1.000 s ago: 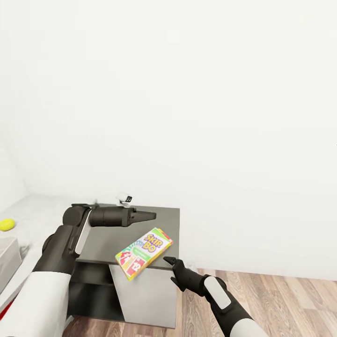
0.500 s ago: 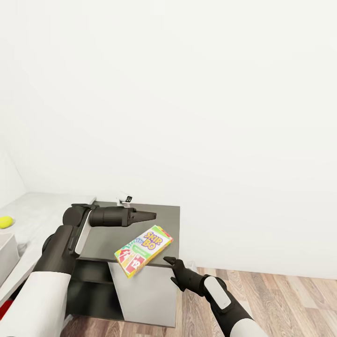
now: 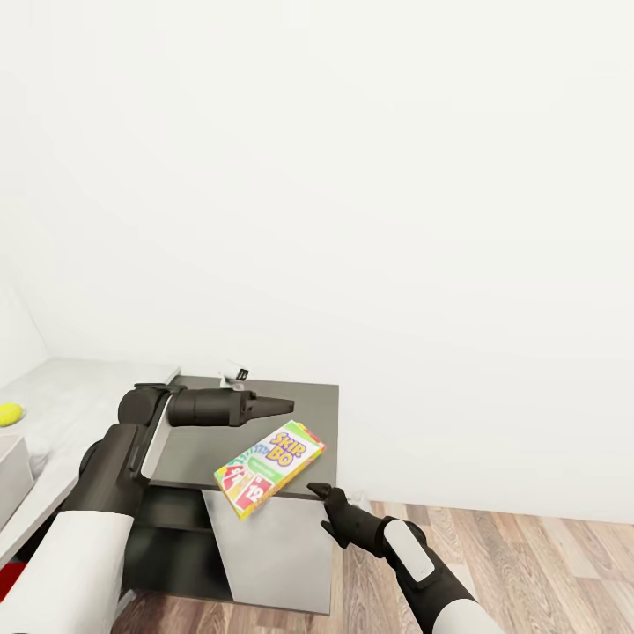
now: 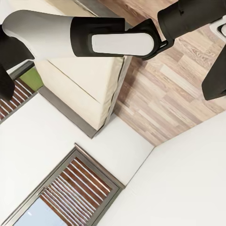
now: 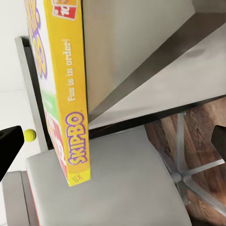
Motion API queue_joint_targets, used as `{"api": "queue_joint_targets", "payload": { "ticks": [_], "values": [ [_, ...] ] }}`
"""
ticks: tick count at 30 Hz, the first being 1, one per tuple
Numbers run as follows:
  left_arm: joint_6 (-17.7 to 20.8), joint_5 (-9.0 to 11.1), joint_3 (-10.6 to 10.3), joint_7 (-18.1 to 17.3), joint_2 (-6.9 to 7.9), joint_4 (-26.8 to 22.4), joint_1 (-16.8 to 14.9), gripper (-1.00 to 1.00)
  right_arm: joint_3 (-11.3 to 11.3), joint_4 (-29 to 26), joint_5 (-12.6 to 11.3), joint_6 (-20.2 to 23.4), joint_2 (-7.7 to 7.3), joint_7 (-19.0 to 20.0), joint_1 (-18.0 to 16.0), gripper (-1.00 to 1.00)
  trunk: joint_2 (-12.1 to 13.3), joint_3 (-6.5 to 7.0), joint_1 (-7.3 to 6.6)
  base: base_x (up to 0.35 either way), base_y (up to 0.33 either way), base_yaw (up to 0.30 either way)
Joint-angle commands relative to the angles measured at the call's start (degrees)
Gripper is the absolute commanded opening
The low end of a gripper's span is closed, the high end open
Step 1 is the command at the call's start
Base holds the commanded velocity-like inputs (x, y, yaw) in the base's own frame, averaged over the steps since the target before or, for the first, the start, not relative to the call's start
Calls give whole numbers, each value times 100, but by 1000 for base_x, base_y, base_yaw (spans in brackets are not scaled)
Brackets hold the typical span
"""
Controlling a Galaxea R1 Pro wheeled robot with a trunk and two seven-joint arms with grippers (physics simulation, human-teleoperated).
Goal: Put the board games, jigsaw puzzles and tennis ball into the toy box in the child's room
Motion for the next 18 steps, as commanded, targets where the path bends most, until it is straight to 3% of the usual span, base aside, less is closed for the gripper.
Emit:
{"api": "queue_joint_targets", "payload": {
  "ticks": [1,7,18],
  "values": [
    [60,16,-7,-8,4,0,-4,100,0,-1,4,16,0,11,-2,100,-4,-6,0,0,0,0],
    [60,16,-7,-8,4,0,-4,100,4,-1,4,19,0,19,-2,100,-4,-6,0,0,16,0],
    [60,16,-12,-8,4,0,-4,100,9,2,4,30,0,29,-1,100,-4,-6,0,0,120,0]
  ]
}}
